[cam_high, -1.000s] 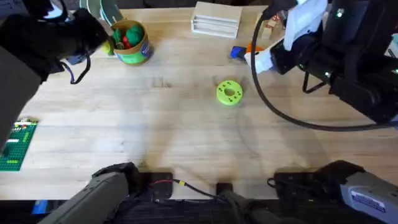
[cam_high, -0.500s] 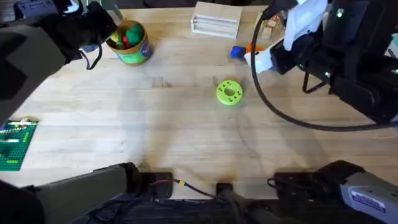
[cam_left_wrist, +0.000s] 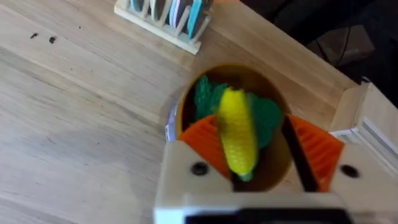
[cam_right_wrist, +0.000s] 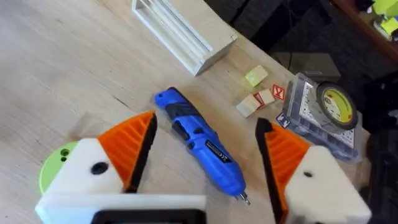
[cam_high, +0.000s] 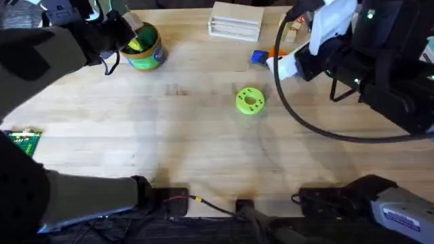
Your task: Pick up the gripper from the table and insert it into the empty holder that is missing its gripper. Then pick up a screw, insert it into the mounting hole, and use the screwdriver to tighten it. Finally, clean up the table by picking up the vegetable and placing it into the bucket.
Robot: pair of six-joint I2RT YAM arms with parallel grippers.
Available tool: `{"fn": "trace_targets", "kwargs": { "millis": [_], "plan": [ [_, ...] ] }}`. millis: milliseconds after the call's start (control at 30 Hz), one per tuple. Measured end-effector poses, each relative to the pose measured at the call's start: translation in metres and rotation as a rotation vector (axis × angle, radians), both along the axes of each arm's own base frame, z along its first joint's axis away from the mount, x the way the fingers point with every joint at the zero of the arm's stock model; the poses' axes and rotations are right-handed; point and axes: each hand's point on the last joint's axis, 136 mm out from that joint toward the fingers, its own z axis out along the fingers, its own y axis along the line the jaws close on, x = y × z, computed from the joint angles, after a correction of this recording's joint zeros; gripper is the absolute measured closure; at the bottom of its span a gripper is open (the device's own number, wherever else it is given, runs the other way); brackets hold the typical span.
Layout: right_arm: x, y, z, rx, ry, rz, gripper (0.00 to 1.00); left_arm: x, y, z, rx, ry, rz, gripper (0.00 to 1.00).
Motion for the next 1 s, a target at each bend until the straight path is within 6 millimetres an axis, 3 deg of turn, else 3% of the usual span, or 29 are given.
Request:
{"fn": "trace_targets", "kwargs": {
  "millis": [67, 100, 133, 267, 433, 767, 800, 867, 1000],
  "plan": [
    [0.0, 0.0, 0.0, 0.0, 0.0, 0.0, 0.01, 0.0, 0.0, -0.003, -0.002, 0.007, 0.0, 0.163],
    [0.0, 0.0, 0.0, 0.0, 0.0, 0.0, 0.01, 0.0, 0.0, -0.003, -0.005, 0.007, 0.002, 0.05],
    [0.0, 0.0, 0.0, 0.0, 0.0, 0.0, 0.01, 0.0, 0.0, -0.004, -0.005, 0.007, 0.002, 0.019],
    [0.0, 0.0, 0.0, 0.0, 0.0, 0.0, 0.01, -0.003, -0.003, -0.006, 0.015, 0.028, -0.031, 0.006],
    [0.0, 0.0, 0.0, 0.0, 0.0, 0.0, 0.01, -0.027, -0.01, -0.002, 0.073, 0.097, -0.104, 0.005],
    [-0.001, 0.0, 0.0, 0.026, 0.01, -0.015, 0.009, -0.107, -0.028, 0.046, 0.222, 0.155, -0.248, 0.005],
    [-0.001, 0.0, 0.0, 0.043, 0.014, -0.023, 0.01, -0.114, -0.03, 0.049, 0.232, 0.161, -0.26, 0.022],
    [-0.005, -0.002, 0.002, 0.082, 0.027, -0.044, 0.009, -0.13, -0.033, 0.055, 0.261, 0.169, -0.287, 0.173],
    [-0.019, -0.008, 0.002, 0.13, 0.071, -0.079, 0.01, -0.157, -0.039, 0.068, 0.312, 0.164, -0.328, 0.75]
  ]
}}
